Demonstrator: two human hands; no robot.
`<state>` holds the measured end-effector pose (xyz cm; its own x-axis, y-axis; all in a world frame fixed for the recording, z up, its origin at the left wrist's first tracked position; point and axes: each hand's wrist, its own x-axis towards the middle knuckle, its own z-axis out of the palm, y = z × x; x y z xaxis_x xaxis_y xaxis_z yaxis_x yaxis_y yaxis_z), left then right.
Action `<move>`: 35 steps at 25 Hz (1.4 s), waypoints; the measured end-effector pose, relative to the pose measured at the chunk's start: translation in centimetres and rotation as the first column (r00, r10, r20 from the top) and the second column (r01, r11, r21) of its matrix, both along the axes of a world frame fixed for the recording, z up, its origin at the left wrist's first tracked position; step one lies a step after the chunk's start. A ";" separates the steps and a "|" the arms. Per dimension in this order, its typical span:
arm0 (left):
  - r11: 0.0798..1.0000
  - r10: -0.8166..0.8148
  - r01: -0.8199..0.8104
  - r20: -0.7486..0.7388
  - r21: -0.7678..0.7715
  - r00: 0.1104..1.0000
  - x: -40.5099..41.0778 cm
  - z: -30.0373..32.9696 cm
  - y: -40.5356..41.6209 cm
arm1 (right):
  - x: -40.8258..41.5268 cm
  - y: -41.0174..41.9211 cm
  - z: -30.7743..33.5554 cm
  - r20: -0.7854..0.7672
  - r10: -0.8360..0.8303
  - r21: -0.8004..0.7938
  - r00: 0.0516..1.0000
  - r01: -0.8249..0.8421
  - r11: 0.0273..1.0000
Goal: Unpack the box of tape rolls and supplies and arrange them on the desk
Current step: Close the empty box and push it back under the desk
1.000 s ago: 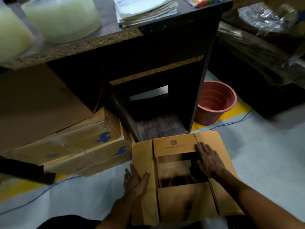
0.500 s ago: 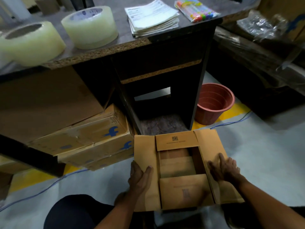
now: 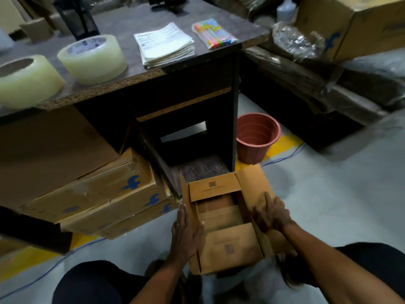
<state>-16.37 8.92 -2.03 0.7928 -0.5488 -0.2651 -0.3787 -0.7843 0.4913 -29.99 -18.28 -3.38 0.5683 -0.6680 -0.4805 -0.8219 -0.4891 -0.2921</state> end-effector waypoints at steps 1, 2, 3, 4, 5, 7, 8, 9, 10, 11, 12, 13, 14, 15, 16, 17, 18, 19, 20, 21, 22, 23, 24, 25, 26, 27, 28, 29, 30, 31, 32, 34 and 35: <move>0.998 -0.061 0.061 0.006 0.004 0.998 0.0 -0.2 -0.4 | -0.5 0.4 0.4 0.011 0.037 -0.049 0.999 -0.037 0.998; 0.993 -0.118 0.118 0.001 -0.007 0.993 -0.1 -0.5 -0.7 | -0.8 0.7 0.4 0.024 0.056 -0.072 0.998 -0.054 0.996; 0.989 -0.144 0.144 -0.001 0.020 0.990 -0.3 -0.5 -1.2 | -1.1 1.3 0.6 0.039 0.067 -0.075 0.997 -0.064 0.995; 0.987 -0.159 0.159 0.010 0.022 0.987 -0.6 -0.5 -1.8 | -1.2 1.9 0.7 0.074 0.087 -0.083 0.993 -0.081 0.993; 0.984 -0.177 0.177 0.006 0.035 0.984 -0.8 -0.3 -2.2 | -1.4 2.6 1.1 0.095 0.113 -0.100 0.989 -0.103 0.990; 0.979 -0.196 0.197 -0.030 0.043 0.980 -0.9 -0.8 -2.4 | -1.6 3.4 1.1 0.152 0.145 -0.151 0.978 -0.122 0.981; 0.978 -0.203 0.205 -0.057 0.041 0.978 -1.0 -1.0 -2.3 | -1.7 3.7 1.0 0.175 0.168 -0.169 0.970 -0.139 0.976; 0.974 -0.220 0.223 -0.068 0.043 0.973 -1.1 -1.0 -2.3 | -1.7 4.1 1.0 0.186 0.190 -0.174 0.964 -0.158 0.972; 0.969 -0.241 0.244 -0.071 0.040 0.968 -1.1 -1.1 -2.3 | -1.7 4.5 0.7 0.217 0.207 -0.177 0.954 -0.170 0.969; 0.964 -0.257 0.261 -0.070 0.047 0.964 -1.1 -1.4 -2.4 | -1.6 4.8 0.6 0.248 0.225 -0.176 0.942 -0.184 0.967; 0.961 -0.268 0.272 -0.066 0.053 0.961 -1.1 -1.7 -2.5 | -1.4 5.1 0.3 0.286 0.240 -0.172 0.928 -0.197 0.965; 0.956 -0.282 0.286 -0.067 0.065 0.957 -1.1 -2.0 -2.6 | -1.2 5.3 0.2 0.311 0.259 -0.163 0.914 -0.217 0.962; 0.952 -0.294 0.299 -0.065 0.074 0.954 -1.2 -2.3 -2.7 | -1.0 5.6 -0.1 0.338 0.287 -0.160 0.897 -0.245 0.956; 0.947 -0.304 0.309 -0.060 0.084 0.951 -1.3 -2.7 -2.8 | -0.7 6.0 -0.4 0.358 0.312 -0.157 0.880 -0.273 0.949; 0.945 -0.309 0.314 -0.062 0.088 0.949 -1.2 -3.3 -2.9 | -0.3 6.5 -0.8 0.383 0.330 -0.153 0.863 -0.294 0.944; 0.945 -0.311 0.317 -0.071 0.085 0.948 -1.2 -3.6 -3.1 | 0.0 7.0 -1.1 0.400 0.343 -0.140 0.850 -0.313 0.939; 0.945 -0.313 0.319 -0.082 0.076 0.946 -1.2 -4.0 -3.2 | 0.3 7.5 -1.5 0.413 0.360 -0.131 0.837 -0.336 0.933; 0.945 -0.315 0.321 -0.085 0.068 0.945 -1.2 -4.5 -3.4 | 0.5 7.8 -2.0 0.416 0.380 -0.116 0.826 -0.367 0.923; 0.943 -0.321 0.326 -0.084 0.064 0.943 -1.3 -4.9 -3.4 | 0.6 8.2 -2.6 0.415 0.404 -0.098 0.815 -0.401 0.911; 0.939 -0.330 0.335 -0.080 0.072 0.941 -1.2 -5.4 -3.4 | 0.6 8.5 -3.1 0.405 0.424 -0.069 0.810 -0.435 0.898; 0.934 -0.341 0.346 -0.073 0.086 0.937 -1.2 -5.9 -3.4 | 0.5 8.5 -4.1 0.388 0.438 -0.033 0.811 -0.463 0.886; 0.927 -0.354 0.359 -0.065 0.109 0.933 -1.3 -6.4 -3.3 | 0.4 8.6 -4.6 0.375 0.450 -0.003 0.810 -0.485 0.875; 0.918 -0.369 0.373 -0.055 0.132 0.928 -1.3 -7.0 -3.0 | 0.3 8.6 -5.5 0.355 0.461 0.016 0.813 -0.499 0.867; 0.912 -0.381 0.382 -0.036 0.150 0.924 -1.3 -7.6 -2.9 | 0.2 8.5 -6.2 0.319 0.492 0.001 0.810 -0.519 0.855; 0.905 -0.394 0.391 -0.015 0.168 0.919 -1.5 -8.3 -2.8 | 0.2 8.5 -6.7 0.268 0.526 -0.018 0.807 -0.542 0.840; 0.894 -0.411 0.403 -0.001 0.196 0.912 -1.6 -8.7 -2.7 | 0.1 8.6 -7.2 0.215 0.554 -0.030 0.805 -0.561 0.827; 0.885 -0.421 0.408 0.012 0.223 0.907 -1.9 -9.1 -2.7 | 0.0 8.7 -7.4 0.185 0.562 -0.030 0.806 -0.567 0.823; 0.879 -0.427 0.413 0.010 0.240 0.904 -2.0 -9.4 -2.6 | 0.1 8.9 -7.4 0.166 0.562 -0.022 0.810 -0.567 0.823; 0.877 -0.427 0.414 -0.001 0.243 0.904 -2.2 -9.8 -2.5 | 0.1 9.1 -7.5 0.158 0.568 -0.017 0.808 -0.573 0.820; 0.878 -0.419 0.410 -0.017 0.246 0.908 -2.3 -10.1 -2.5 | 0.1 9.2 -7.4 0.154 0.569 -0.012 0.808 -0.575 0.818; 0.883 -0.403 0.396 -0.026 0.251 0.915 -2.3 -10.4 -2.6 | 0.0 9.2 -7.7 0.147 0.572 0.002 0.807 -0.579 0.816; 0.883 -0.401 0.398 -0.040 0.250 0.915 -2.3 -10.6 -2.8 | -0.4 8.7 -8.0 0.147 0.607 0.021 0.781 -0.616 0.787; 0.876 -0.416 0.412 -0.041 0.248 0.909 -2.1 -10.4 -2.9 | -0.6 8.4 -8.3 0.135 0.641 0.020 0.755 -0.649 0.760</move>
<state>-18.52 6.06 -12.40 0.5118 -0.7463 -0.4255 -0.7005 -0.6492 0.2962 -30.64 -9.91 -11.70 0.9058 -0.0940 -0.4131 -0.2772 -0.8690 -0.4100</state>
